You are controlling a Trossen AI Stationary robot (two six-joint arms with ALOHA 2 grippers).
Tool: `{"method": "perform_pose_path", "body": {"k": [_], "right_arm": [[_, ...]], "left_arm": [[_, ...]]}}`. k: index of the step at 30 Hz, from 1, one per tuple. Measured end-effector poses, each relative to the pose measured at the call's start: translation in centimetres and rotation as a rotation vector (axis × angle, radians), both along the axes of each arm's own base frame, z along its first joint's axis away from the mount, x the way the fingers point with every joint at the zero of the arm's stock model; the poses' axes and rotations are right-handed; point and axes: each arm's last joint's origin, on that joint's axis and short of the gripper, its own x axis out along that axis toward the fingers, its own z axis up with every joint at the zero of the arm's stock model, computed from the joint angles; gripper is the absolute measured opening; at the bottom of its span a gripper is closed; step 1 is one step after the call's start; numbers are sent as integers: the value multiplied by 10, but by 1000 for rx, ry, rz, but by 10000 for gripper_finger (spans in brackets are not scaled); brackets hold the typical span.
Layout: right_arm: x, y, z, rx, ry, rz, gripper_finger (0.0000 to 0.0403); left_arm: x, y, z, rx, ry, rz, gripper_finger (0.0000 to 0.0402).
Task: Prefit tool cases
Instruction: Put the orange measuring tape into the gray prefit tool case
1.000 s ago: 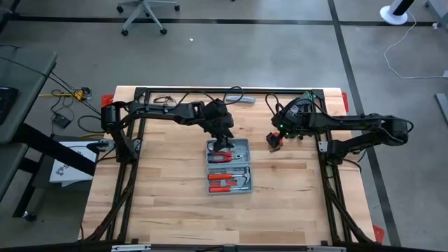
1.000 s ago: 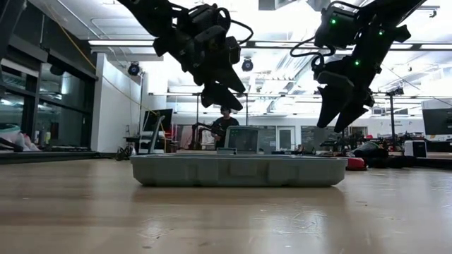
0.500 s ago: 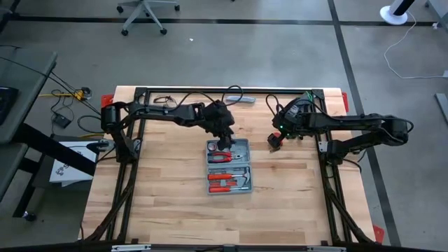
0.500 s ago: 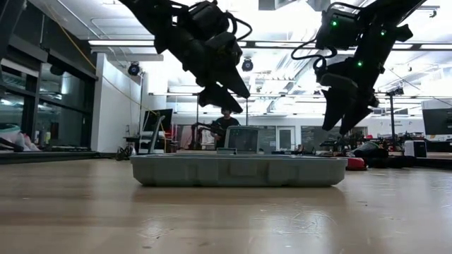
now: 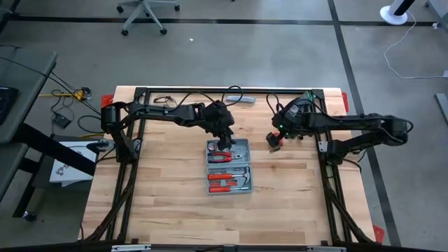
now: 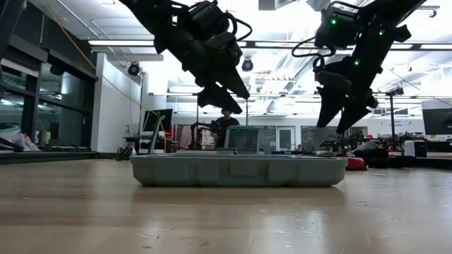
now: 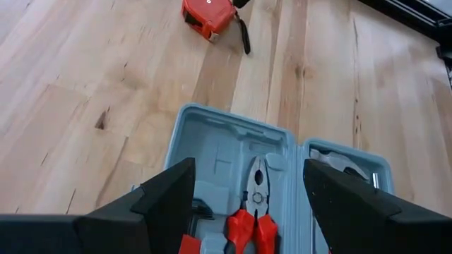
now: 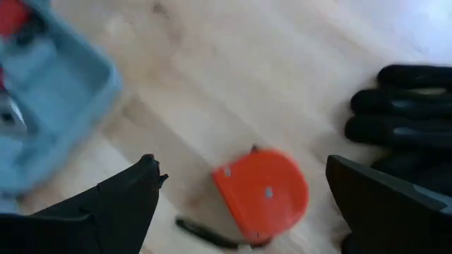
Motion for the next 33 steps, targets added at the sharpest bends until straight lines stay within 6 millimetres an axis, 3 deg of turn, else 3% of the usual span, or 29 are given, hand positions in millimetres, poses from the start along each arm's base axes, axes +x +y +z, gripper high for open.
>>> {"method": "perform_pose_path", "body": {"k": [9, 22, 33], "right_arm": [[-6, -4, -21, 57, 240, 192, 387], [0, -11, -30, 18, 282, 351, 387], [11, -31, -56, 78, 288, 364, 387]], "left_arm": [[0, -2, -1, -3, 9, -5, 255], [-1, -2, -1, -4, 16, -6, 255], [-1, -2, -1, 8, 20, -17, 255]]}}
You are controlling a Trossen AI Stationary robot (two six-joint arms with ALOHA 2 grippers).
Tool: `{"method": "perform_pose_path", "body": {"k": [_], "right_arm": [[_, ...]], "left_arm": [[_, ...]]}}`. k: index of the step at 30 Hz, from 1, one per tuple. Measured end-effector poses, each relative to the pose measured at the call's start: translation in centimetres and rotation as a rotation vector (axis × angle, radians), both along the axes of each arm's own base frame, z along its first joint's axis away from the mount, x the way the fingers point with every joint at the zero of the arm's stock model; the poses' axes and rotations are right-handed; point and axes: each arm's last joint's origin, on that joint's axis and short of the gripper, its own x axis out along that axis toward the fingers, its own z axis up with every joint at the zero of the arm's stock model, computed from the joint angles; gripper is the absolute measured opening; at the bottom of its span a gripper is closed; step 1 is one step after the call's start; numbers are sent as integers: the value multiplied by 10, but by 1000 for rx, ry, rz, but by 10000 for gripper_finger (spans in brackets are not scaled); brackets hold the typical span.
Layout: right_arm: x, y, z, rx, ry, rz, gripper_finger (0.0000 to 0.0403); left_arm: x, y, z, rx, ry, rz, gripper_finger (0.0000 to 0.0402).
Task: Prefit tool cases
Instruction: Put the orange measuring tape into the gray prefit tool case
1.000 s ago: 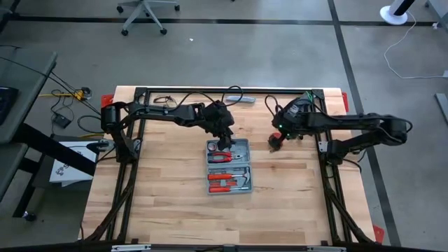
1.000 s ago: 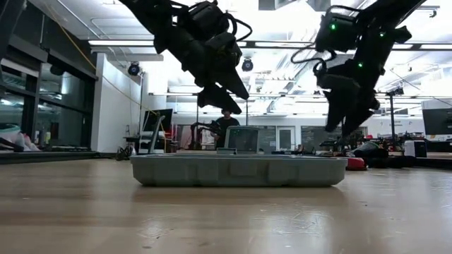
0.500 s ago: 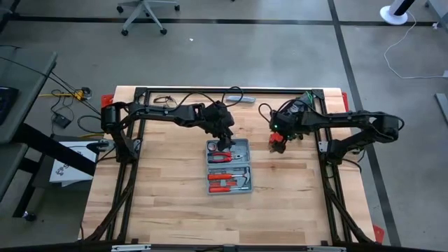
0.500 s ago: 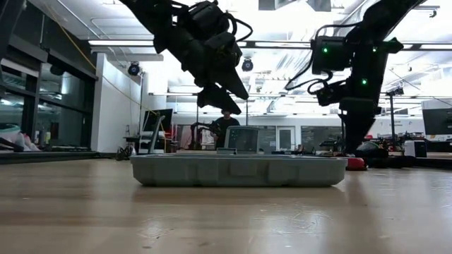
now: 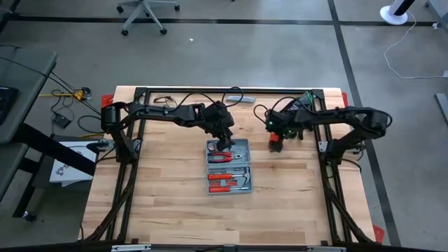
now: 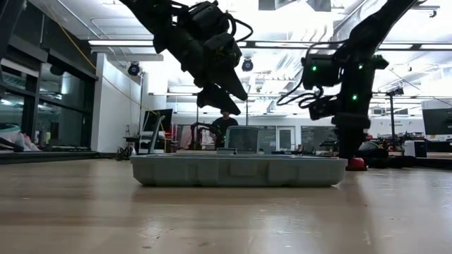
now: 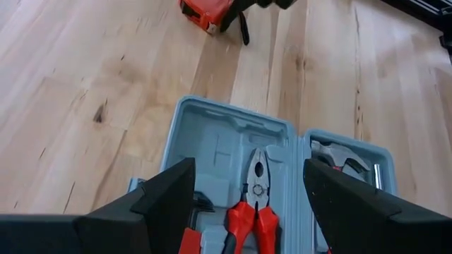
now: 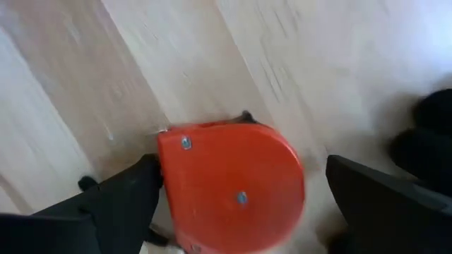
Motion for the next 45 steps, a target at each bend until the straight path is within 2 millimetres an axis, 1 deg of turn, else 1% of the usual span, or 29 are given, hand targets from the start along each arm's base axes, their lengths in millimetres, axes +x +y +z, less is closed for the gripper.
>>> {"method": "perform_pose_path", "body": {"k": [4, 7, 9, 13, 14, 17, 20, 24, 29, 31, 35, 40, 42, 45], "right_arm": [[2, -2, -8, 49, 26, -52, 386], [0, -2, -12, 73, 51, -98, 369], [0, -1, -11, 78, 48, -123, 342], [-1, 0, -10, 91, 37, -212, 261], [-1, 0, -9, 94, 34, -234, 251], [-2, 1, -6, 106, 13, -303, 251], [-5, 3, 0, 131, -13, -376, 251], [-6, 9, 17, 162, -110, -451, 251], [-2, 28, 38, 185, -247, -501, 251], [2, 37, 44, 205, -302, -518, 251], [12, 57, 50, 220, -403, -542, 251], [26, 77, 50, 227, -497, -581, 251], [31, 80, 48, 232, -522, -595, 251], [38, 83, 43, 243, -549, -617, 251]], "left_arm": [[-1, -1, -1, -4, 19, -1, 255], [-5, -1, -5, -16, 70, -1, 255], [-9, -2, -8, -24, 121, -5, 255], [-19, -4, -14, -30, 238, -37, 255], [-22, -5, -15, -36, 267, -52, 255], [-29, -7, -18, -74, 333, -106, 255], [-36, -9, -18, -104, 388, -113, 255], [-45, -10, -4, -89, 394, -103, 255], [-57, -12, 11, -58, 375, -77, 255], [-63, -15, 11, -50, 373, -66, 255], [-80, -24, -5, -74, 426, -51, 255], [-98, -44, -40, -134, 522, -66, 255], [-101, -53, -55, -171, 499, -69, 255], [-97, -66, -72, -217, 415, -31, 255]]}}
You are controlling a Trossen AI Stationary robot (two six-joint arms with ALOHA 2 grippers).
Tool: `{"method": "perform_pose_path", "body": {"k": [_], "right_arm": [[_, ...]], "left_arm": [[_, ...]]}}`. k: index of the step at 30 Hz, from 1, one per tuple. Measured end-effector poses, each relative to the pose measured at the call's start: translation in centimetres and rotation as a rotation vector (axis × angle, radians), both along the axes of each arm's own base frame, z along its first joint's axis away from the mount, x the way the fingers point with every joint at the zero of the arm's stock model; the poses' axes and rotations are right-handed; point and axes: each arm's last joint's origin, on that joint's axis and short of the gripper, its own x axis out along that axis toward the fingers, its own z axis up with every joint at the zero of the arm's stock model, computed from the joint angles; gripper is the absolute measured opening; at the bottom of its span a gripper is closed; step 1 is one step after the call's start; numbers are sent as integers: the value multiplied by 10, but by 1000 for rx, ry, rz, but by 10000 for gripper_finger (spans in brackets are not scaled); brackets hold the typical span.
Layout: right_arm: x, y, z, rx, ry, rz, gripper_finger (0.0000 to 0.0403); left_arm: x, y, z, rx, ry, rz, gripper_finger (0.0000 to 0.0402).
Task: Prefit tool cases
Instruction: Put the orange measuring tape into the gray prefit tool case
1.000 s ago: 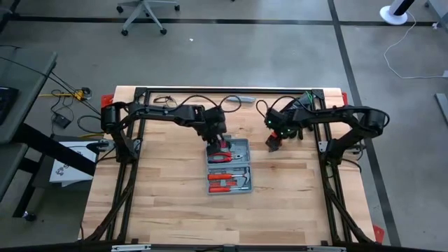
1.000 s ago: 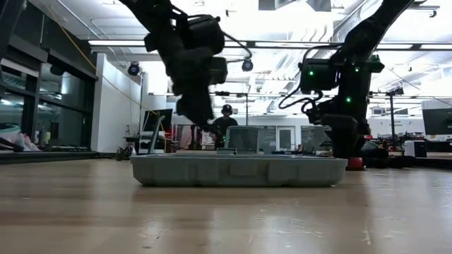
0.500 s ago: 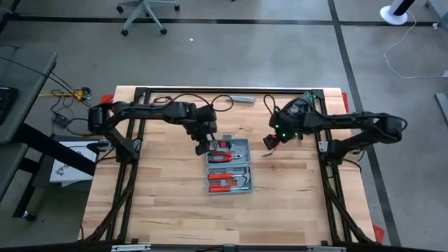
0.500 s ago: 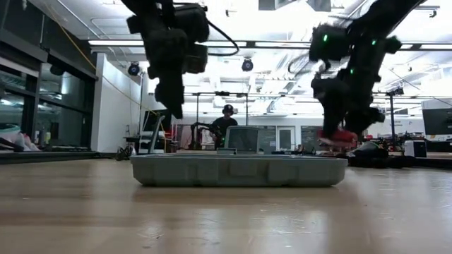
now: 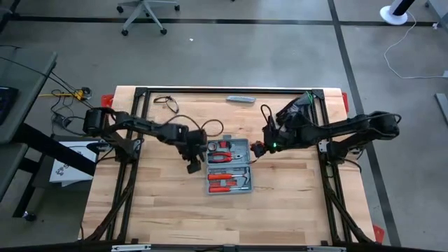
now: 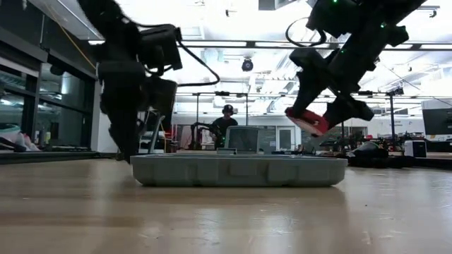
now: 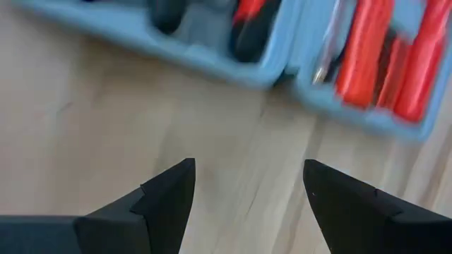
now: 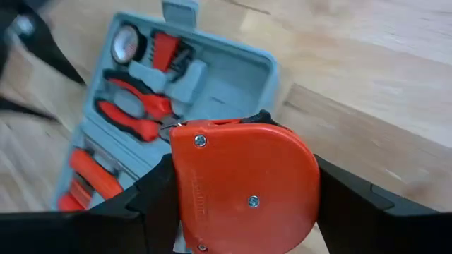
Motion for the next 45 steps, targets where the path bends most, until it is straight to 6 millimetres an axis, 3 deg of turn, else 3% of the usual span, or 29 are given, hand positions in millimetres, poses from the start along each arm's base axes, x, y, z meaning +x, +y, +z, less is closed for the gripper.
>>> {"method": "perform_pose_path", "body": {"k": [8, 17, 37, 45], "right_arm": [[13, -4, -7, 28, -69, -99, 251], [7, -12, -11, 51, -12, -196, 251], [-5, 20, -17, 102, 90, -287, 251], [-14, 15, -21, 85, 185, -330, 251]], "left_arm": [[41, -11, -16, -84, -240, 164, 255], [84, -11, -10, -213, -351, 98, 255], [82, -11, -11, -181, -325, 30, 255], [88, -20, -31, -110, -328, 33, 255]]}}
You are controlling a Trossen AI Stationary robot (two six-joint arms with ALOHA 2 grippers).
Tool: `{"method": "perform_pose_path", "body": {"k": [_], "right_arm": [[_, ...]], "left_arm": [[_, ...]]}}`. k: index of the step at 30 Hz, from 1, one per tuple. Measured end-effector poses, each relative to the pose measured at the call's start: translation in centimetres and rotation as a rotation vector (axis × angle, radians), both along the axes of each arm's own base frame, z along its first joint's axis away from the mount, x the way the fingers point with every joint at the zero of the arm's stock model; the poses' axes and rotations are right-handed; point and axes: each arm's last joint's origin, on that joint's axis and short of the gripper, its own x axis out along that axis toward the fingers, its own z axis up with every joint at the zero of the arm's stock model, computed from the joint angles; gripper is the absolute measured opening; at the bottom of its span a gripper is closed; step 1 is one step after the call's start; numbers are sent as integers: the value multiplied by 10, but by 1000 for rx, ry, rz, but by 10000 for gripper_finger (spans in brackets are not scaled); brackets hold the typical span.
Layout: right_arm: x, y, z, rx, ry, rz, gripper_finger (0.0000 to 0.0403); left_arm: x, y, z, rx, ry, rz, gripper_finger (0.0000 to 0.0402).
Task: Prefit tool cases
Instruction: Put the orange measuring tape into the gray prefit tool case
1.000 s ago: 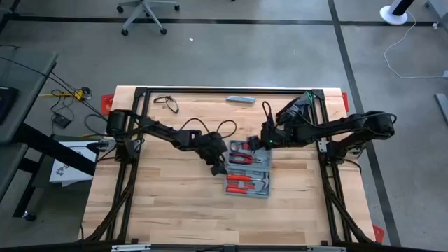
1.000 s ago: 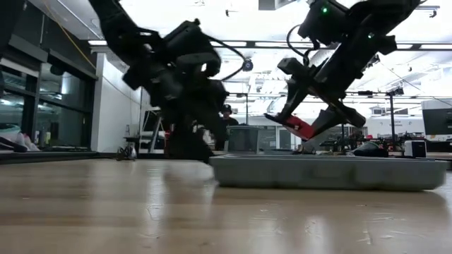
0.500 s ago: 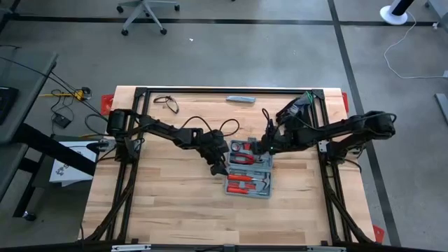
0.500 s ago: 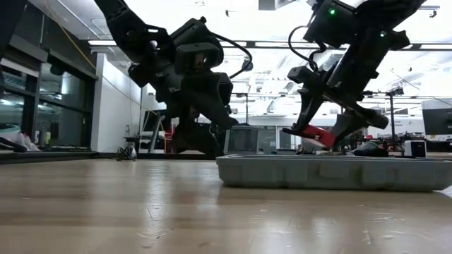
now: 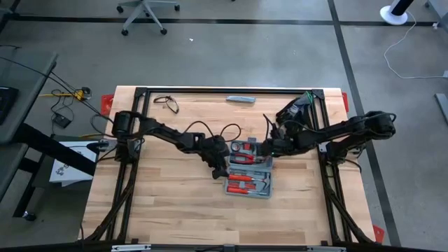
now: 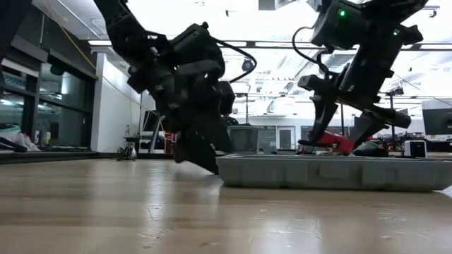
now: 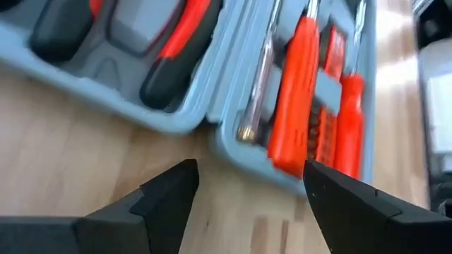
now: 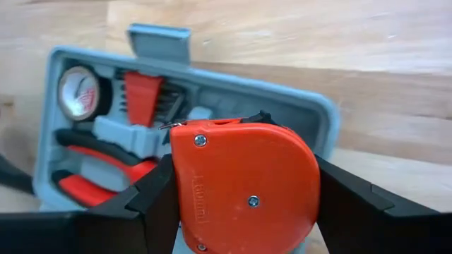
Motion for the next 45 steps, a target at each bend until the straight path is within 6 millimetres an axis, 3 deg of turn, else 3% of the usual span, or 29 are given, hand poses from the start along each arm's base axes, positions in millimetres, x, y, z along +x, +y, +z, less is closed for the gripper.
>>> {"method": "perform_pose_path", "body": {"k": [10, 36, 45], "right_arm": [[-2, -6, -1, 30, 21, -34, 251], [-30, -10, -11, 64, 322, -89, 251], [-31, -14, -13, 58, 319, -83, 251]], "left_arm": [[15, -2, -4, -65, -125, 72, 255], [40, -1, 26, 11, -283, -9, 255], [53, 22, 45, 189, -390, -85, 255]]}}
